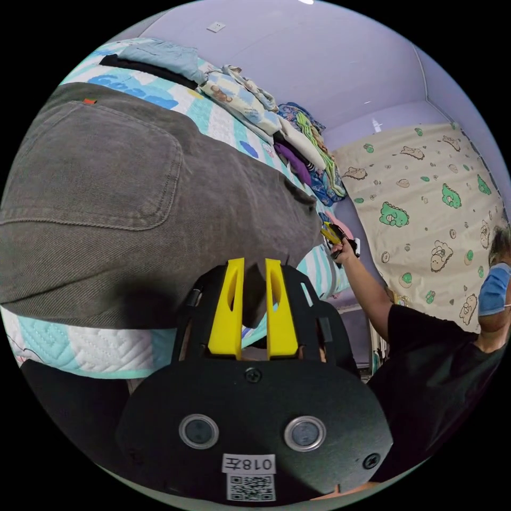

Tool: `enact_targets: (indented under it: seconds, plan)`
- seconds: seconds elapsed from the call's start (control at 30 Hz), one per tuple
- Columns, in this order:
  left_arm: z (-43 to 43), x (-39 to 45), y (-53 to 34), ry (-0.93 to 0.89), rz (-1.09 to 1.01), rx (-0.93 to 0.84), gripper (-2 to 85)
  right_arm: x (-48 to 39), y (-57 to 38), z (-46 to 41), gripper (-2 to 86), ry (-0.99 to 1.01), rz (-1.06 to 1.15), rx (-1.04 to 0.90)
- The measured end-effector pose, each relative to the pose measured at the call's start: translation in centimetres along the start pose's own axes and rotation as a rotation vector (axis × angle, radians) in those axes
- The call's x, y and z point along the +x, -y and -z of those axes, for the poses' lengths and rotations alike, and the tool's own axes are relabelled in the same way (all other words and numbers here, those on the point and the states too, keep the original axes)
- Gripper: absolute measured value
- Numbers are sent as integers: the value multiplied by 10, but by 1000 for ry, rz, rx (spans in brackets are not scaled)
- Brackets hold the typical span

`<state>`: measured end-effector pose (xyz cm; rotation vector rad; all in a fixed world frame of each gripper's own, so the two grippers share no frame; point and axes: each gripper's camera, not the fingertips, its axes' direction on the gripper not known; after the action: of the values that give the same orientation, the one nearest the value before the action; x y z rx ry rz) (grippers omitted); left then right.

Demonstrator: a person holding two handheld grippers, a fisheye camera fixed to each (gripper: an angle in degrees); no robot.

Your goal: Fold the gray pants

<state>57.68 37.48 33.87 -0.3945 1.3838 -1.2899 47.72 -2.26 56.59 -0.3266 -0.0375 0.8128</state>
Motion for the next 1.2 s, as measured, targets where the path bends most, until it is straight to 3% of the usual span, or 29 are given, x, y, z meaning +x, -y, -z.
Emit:
enact_targets:
  seconds: [0.23,0.5,0.67,0.77,1.1,1.2]
  plan:
    - [13,28,3,26,-49,32,69,-4,26,11,74,-25,-21,-1]
    - [33,51,12,43,-77,111,65,-76,45,106,31,-8,222,80]
    - [21,43,11,16,-34,83,64,-3,54,92,29,-116,14,-67]
    - [17,44,8,4,-27,57,65,36,47,101,29,38,-97,-5]
    - [52,39,8,-10,-27,157,64,28,64,148,30,115,-77,53]
    - [51,36,7,-50,-49,134,64,46,67,142,36,23,-113,1]
